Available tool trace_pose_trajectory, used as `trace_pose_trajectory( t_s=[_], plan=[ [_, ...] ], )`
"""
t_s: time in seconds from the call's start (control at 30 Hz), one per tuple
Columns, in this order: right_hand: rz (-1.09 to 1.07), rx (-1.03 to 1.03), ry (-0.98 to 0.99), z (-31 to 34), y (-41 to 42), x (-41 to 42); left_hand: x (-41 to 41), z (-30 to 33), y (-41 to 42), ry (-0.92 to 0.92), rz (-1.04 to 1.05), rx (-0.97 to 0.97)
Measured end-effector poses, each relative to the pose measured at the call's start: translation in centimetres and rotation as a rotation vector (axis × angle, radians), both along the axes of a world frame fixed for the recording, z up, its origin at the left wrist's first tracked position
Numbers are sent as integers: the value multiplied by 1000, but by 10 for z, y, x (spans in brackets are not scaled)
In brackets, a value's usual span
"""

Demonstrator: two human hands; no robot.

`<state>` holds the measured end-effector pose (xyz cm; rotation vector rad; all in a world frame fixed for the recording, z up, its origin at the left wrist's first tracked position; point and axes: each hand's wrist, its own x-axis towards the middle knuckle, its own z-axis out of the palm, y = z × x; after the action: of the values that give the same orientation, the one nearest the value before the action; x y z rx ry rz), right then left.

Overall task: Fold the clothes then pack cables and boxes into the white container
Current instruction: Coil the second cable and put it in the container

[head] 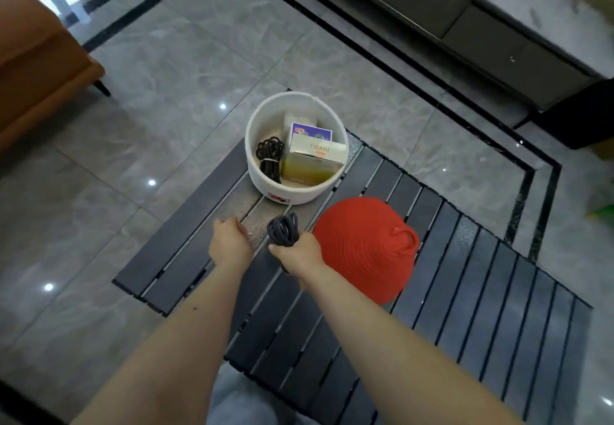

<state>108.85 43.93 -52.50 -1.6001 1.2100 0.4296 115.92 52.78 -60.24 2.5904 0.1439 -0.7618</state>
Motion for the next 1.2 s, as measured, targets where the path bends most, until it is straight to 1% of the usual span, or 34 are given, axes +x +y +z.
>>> trace_pose_trajectory(
  t_s=[0.07,0.27,0.53,0.63,0.7,0.8,0.9,0.97,1.03,1.2],
  plan=[
    [-6,-15,-7,5,3,-1,1,4,4,13,1,3],
    [-1,-38,-37,16,17,-1,2,5,16,32,1,-70],
    [-21,-44,-37,14,32,-9,2,-2,16,23,-131,43],
    [-25,-58,-49,17,35,-11,3,0,17,44,-187,41],
    [-34,-54,-53,19,36,-13,1,3,19,65,-179,21],
    [-51,-60,-59,28,43,-18,-6,12,30,77,-53,-108],
    [-55,-61,-44,41,51,-19,-15,31,42,113,119,-356],
    [-61,-83,-31,52,57,-18,-19,48,51,106,129,-493],
    [-74,-110,-30,63,61,-16,-21,67,57,90,113,-587],
    [-108,-61,-122,109,100,-7,-13,136,102,76,126,-735]
  ],
)
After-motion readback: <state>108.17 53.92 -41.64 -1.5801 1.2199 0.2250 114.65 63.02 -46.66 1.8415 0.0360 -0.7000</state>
